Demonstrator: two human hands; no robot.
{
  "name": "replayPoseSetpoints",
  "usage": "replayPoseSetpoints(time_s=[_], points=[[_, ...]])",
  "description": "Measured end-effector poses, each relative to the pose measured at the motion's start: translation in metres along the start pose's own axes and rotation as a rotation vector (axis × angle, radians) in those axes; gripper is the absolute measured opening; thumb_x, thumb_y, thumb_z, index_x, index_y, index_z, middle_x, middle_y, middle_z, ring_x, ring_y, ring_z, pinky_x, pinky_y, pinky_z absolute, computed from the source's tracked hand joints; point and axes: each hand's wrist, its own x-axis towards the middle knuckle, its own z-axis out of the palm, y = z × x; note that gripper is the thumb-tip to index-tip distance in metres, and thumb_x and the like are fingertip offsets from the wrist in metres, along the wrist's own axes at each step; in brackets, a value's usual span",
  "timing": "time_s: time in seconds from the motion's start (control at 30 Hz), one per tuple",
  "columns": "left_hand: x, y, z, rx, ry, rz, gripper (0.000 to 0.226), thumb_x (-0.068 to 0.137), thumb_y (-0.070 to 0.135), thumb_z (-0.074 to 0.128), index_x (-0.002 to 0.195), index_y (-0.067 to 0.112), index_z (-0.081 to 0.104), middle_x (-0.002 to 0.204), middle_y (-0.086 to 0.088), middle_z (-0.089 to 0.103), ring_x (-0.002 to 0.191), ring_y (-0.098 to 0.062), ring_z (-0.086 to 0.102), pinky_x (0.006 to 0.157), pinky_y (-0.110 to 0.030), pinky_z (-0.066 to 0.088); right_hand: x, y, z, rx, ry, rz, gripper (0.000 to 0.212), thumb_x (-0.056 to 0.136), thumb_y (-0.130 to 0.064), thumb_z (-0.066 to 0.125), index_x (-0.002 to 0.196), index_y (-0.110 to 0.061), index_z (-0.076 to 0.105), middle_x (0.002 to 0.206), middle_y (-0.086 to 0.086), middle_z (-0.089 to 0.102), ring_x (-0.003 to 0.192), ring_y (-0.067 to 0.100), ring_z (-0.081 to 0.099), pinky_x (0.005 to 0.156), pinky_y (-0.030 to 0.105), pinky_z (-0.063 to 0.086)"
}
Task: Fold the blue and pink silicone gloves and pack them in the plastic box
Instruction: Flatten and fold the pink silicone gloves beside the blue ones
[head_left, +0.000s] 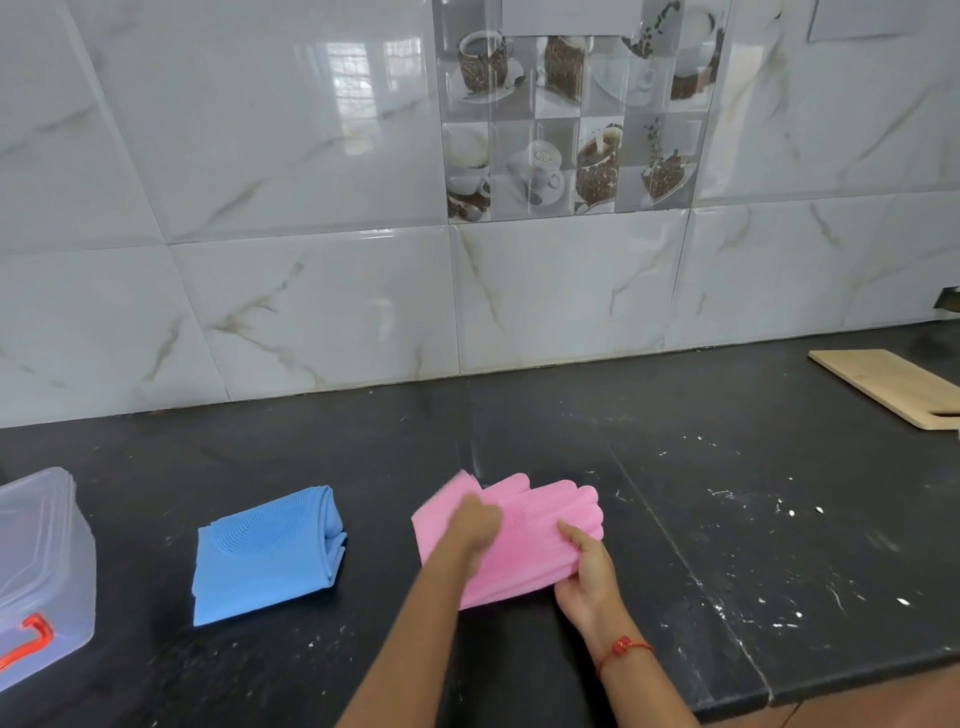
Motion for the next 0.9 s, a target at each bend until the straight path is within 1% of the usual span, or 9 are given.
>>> replayPoseSetpoints(time_s=[0.1,0.27,0.4,0.5,0.57,0.63,0.7,0.83,0.9], points=[[-0.001,-0.022,0.035,0.579,-0.095,-0.042,0.067,0.100,0.037,0.025,0.149,0.002,-0.005,0.159,-0.009,-0.009,0.148,-0.022,-0.004,0.116,-0.051,0.005,0.000,0.002,-0.002,-0.004,0.003,-0.023,0.043,0.087,0.002,0.051,0.130,0.000,0.049,0.109,0.019,0.064,0.087,0.027,0.063,0.074,0.036,0.055],[0.006,-0.030,0.035,0.646,-0.106,-0.017,0.065,0.100,0.042,0.016,0.150,0.007,-0.008,0.158,-0.005,-0.017,0.147,-0.018,-0.013,0.115,-0.054,-0.007,-0.004,0.001,0.003,-0.064,0.005,-0.097,0.036,0.088,0.004,0.051,0.122,-0.007,0.051,0.094,0.011,0.065,0.082,0.024,0.062,0.068,0.035,0.052],[0.006,-0.036,0.020,0.353,-0.150,0.027,0.063,0.098,0.049,0.015,0.151,0.016,0.008,0.160,0.004,0.001,0.148,-0.015,0.000,0.118,-0.048,-0.007,-0.010,0.002,0.014,-0.221,0.006,-0.191,0.036,0.087,0.003,0.052,0.120,-0.012,0.052,0.100,0.008,0.064,0.087,0.023,0.061,0.070,0.031,0.051],[0.005,-0.043,-0.001,-0.195,-0.187,-0.108,0.069,0.093,0.059,0.022,0.136,0.011,0.047,0.133,-0.002,0.055,0.124,-0.020,0.050,0.106,-0.040,0.038,-0.015,0.004,0.031,-0.447,-0.068,-0.317,0.034,0.086,0.004,0.053,0.114,-0.016,0.056,0.103,0.005,0.063,0.093,0.022,0.060,0.072,0.022,0.052],[0.006,-0.040,-0.019,-0.434,-0.163,-0.146,0.073,0.095,0.057,0.019,0.125,0.001,0.056,0.118,-0.011,0.062,0.111,-0.022,0.056,0.087,-0.029,0.046,-0.026,0.011,0.046,-0.693,-0.217,-0.445,0.034,0.084,-0.001,0.056,0.098,-0.031,0.059,0.101,-0.002,0.064,0.101,0.021,0.061,0.073,0.015,0.050],[0.008,-0.042,-0.034,-0.658,-0.117,-0.128,0.080,0.095,0.057,0.013,0.126,-0.004,0.054,0.122,-0.021,0.061,0.118,-0.029,0.054,0.093,-0.031,0.043,-0.036,0.024,0.055,-0.981,-0.415,-0.563,0.034,0.080,-0.013,0.052,0.086,-0.045,0.059,0.102,-0.013,0.063,0.117,0.018,0.055,0.083,0.010,0.046],[0.008,-0.050,-0.045,-0.877,-0.162,-0.172,0.082,0.093,0.062,0.012,0.121,-0.002,0.056,0.104,-0.021,0.069,0.104,-0.031,0.060,0.082,-0.036,0.050,-0.038,0.041,0.053,-1.308,-0.579,-0.742,0.036,0.079,-0.020,0.039,0.100,-0.037,0.064,0.122,-0.009,0.060,0.130,0.018,0.043,0.103,0.020,0.039],[-0.001,-0.065,-0.053,-0.872,-0.073,-0.233,0.071,0.093,0.059,0.025,0.096,0.000,0.063,0.069,-0.015,0.073,0.064,-0.028,0.070,0.049,-0.030,0.056,-0.028,0.059,0.037,-1.914,-0.662,-0.882,0.053,0.069,-0.021,0.039,0.121,-0.020,0.051,0.129,0.010,0.059,0.118,0.031,0.058,0.101,0.045,0.043],[-0.004,-0.063,-0.048,-0.765,0.089,-0.237,0.051,0.094,0.044,0.045,0.102,-0.002,0.064,0.079,-0.017,0.072,0.067,-0.030,0.069,0.059,-0.033,0.058,-0.028,0.060,0.036,-2.030,-0.656,-0.959,0.051,0.062,-0.024,0.044,0.113,-0.027,0.049,0.118,0.002,0.067,0.105,0.023,0.067,0.087,0.038,0.053]])
